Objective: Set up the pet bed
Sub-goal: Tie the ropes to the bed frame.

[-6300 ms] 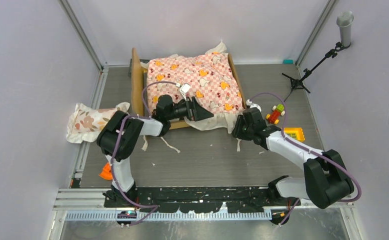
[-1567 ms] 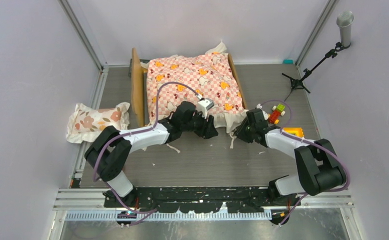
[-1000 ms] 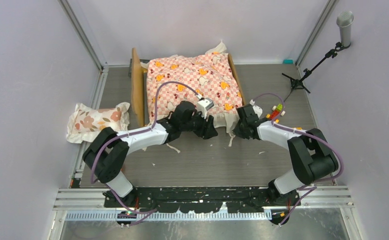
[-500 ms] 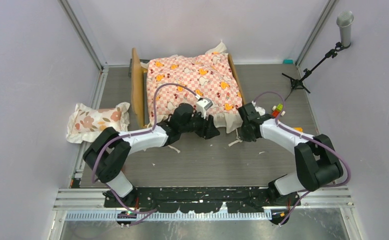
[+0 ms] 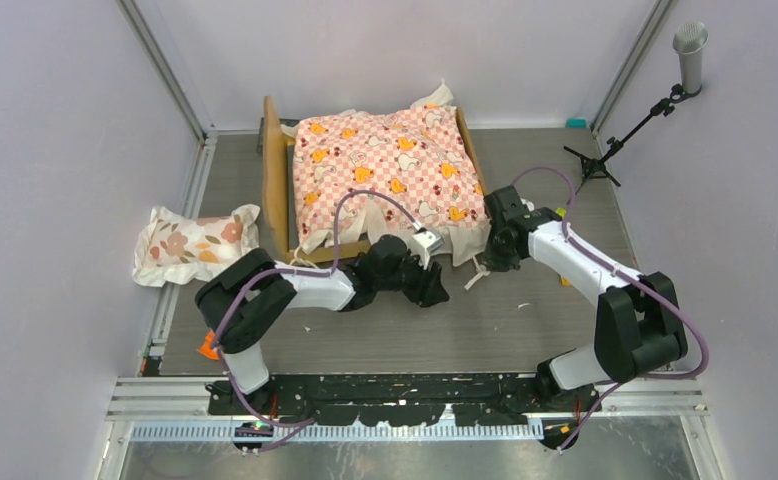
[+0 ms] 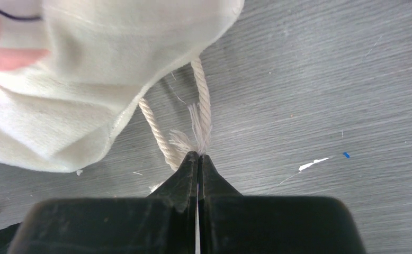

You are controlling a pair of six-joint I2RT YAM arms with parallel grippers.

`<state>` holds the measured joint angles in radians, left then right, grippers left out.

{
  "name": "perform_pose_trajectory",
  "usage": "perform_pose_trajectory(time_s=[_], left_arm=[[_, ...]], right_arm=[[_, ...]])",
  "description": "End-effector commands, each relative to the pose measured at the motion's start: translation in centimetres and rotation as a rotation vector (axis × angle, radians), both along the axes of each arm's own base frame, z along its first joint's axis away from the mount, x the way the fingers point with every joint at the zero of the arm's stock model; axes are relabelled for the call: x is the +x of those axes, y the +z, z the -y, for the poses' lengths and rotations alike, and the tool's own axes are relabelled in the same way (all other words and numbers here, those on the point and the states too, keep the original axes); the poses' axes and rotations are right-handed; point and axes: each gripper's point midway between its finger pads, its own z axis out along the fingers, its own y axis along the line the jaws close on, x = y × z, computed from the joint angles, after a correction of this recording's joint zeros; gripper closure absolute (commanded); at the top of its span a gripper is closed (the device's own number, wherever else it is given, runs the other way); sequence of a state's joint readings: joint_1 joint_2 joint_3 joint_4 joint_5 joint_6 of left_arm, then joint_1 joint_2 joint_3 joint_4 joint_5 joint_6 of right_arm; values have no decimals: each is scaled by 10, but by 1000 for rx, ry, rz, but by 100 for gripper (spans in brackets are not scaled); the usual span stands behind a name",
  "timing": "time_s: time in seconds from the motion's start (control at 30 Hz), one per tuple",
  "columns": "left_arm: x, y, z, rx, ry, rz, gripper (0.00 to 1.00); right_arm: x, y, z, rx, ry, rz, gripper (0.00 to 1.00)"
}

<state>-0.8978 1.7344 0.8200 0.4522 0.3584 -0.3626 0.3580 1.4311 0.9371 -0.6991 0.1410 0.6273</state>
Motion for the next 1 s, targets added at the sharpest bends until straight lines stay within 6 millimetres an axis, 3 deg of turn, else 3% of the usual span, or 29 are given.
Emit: perform_pose_trajectory(time_s=[0.0, 0.53, 0.9, 0.97], left_arm=[[-7, -1, 17, -57, -18, 95, 53], [-4, 0, 20, -60, -17, 232, 44], [-4, 10, 22, -59, -41, 316, 43], [-3, 10, 23, -56, -38, 338, 41]], right_arm=[[1, 11, 0, -19, 61, -46, 99], [4, -7, 28, -258, 104, -246, 99], [15, 3, 44, -458, 157, -357, 99], [14, 1, 40, -438, 172, -365, 99]])
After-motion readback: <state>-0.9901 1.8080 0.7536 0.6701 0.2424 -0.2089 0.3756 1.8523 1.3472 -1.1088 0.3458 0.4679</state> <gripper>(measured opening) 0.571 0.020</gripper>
